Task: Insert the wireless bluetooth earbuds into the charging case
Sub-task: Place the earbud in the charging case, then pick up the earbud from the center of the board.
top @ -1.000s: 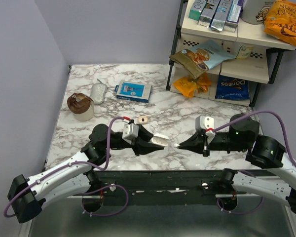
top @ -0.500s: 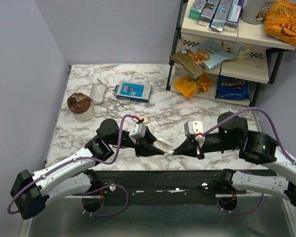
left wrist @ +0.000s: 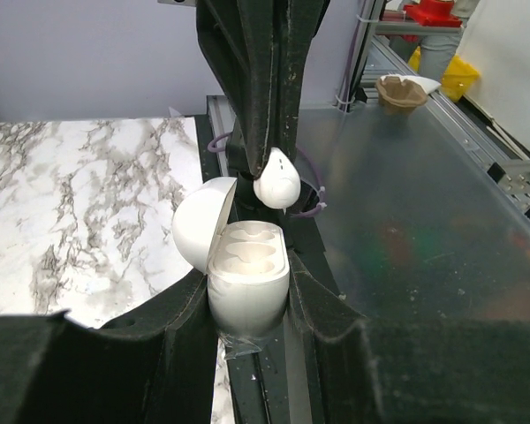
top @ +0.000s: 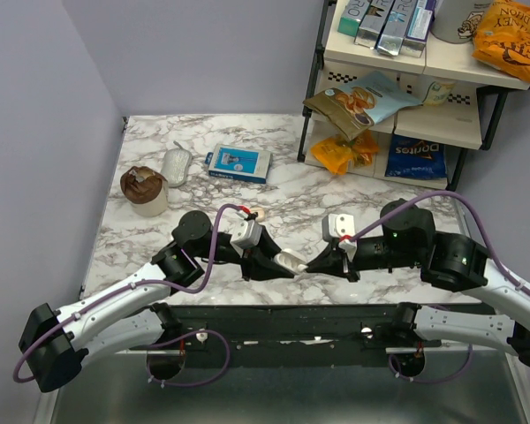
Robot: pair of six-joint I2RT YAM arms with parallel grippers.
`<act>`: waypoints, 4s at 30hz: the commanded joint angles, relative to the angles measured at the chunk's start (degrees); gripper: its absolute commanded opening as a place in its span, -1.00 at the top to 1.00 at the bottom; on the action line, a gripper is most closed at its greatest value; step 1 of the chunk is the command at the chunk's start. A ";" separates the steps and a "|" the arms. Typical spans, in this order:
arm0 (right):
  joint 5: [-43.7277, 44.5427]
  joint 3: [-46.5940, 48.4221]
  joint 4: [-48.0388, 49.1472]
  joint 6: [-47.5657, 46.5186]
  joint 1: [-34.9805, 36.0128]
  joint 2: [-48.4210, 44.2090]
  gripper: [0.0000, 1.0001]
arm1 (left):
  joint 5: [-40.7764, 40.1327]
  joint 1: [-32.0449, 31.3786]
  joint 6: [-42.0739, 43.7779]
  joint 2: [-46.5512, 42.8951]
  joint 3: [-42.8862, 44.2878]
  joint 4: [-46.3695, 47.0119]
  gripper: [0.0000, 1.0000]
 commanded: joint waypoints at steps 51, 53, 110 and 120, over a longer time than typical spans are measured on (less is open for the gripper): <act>9.65 -3.55 1.54 0.84 1.93 2.47 0.87 | -3.18 -0.60 -2.56 -2.83 -0.38 6.84 1.00; 9.91 -3.37 1.45 1.10 1.93 2.56 0.68 | -3.18 -0.60 -2.65 -2.92 -0.38 6.84 1.00; 32.50 -23.76 31.24 31.25 -20.66 34.28 0.19 | -37.63 -7.11 -3.00 -12.77 -18.92 15.54 1.00; 31.80 -24.47 31.33 31.16 -21.19 35.51 0.19 | -37.81 -7.11 -3.00 -12.68 -19.18 15.45 1.00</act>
